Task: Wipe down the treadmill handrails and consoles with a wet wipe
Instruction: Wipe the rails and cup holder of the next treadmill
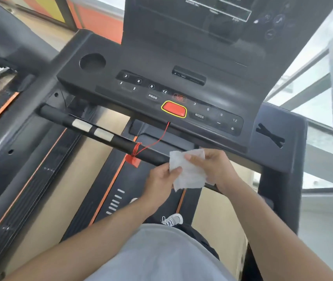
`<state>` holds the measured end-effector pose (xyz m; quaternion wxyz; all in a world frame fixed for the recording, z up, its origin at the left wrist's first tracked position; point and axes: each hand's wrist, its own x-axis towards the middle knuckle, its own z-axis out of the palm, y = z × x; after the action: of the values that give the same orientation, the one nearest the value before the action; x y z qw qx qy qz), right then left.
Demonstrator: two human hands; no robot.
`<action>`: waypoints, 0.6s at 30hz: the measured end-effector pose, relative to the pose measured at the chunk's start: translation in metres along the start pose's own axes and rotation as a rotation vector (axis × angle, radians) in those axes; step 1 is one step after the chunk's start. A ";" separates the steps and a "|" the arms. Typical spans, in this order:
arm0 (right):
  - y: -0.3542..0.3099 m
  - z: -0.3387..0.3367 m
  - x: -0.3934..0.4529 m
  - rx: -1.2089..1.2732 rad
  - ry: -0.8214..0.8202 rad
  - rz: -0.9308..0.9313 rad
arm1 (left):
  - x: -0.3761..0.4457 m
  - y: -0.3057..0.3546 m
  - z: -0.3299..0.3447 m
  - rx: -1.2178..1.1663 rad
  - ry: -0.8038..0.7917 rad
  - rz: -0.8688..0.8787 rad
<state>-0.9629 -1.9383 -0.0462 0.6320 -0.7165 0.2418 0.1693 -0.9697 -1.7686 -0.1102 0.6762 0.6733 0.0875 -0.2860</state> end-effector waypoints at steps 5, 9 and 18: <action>-0.009 -0.011 -0.015 -0.132 0.153 -0.279 | 0.017 0.021 -0.011 0.181 0.150 0.425; 0.023 -0.010 -0.024 -0.703 0.251 -0.841 | 0.047 0.028 -0.024 0.510 0.002 0.725; 0.062 0.033 -0.033 -0.861 0.498 -0.454 | 0.055 0.033 -0.048 0.830 -0.261 0.691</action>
<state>-1.0226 -1.9061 -0.0840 0.2259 -0.9631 0.1322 -0.0624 -0.8948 -1.7395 -0.1134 0.4138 0.8317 -0.3430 -0.1392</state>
